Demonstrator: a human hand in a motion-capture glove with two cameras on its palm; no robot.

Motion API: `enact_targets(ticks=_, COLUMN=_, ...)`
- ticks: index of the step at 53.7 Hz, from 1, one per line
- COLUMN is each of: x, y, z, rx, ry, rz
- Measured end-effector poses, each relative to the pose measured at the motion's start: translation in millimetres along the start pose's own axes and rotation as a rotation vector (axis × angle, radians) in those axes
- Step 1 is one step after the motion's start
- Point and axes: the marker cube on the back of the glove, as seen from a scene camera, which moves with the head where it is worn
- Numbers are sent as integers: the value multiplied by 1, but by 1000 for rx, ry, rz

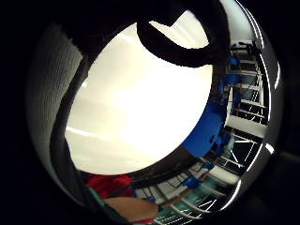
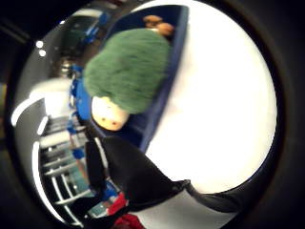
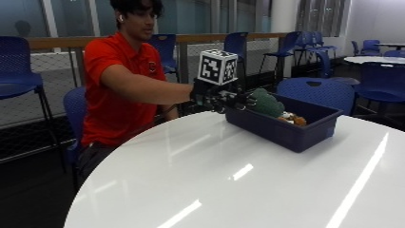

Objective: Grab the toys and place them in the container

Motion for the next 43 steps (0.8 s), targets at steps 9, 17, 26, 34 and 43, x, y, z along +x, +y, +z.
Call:
enact_targets(ticks=9, x=38, y=22, z=26, rx=-11, ry=51, rz=61)
enact_targets(ticks=17, x=67, y=41, z=47, rx=-43, ry=-6, rz=115)
enact_targets(ticks=26, x=86, y=56, z=55, rx=-32, ry=-69, rz=130)
enact_targets(ticks=34, x=95, y=69, z=56, rx=-23, ry=-95, rz=134)
enact_targets(ticks=43, x=102, y=78, z=60, rx=-45, ry=-101, rz=130)
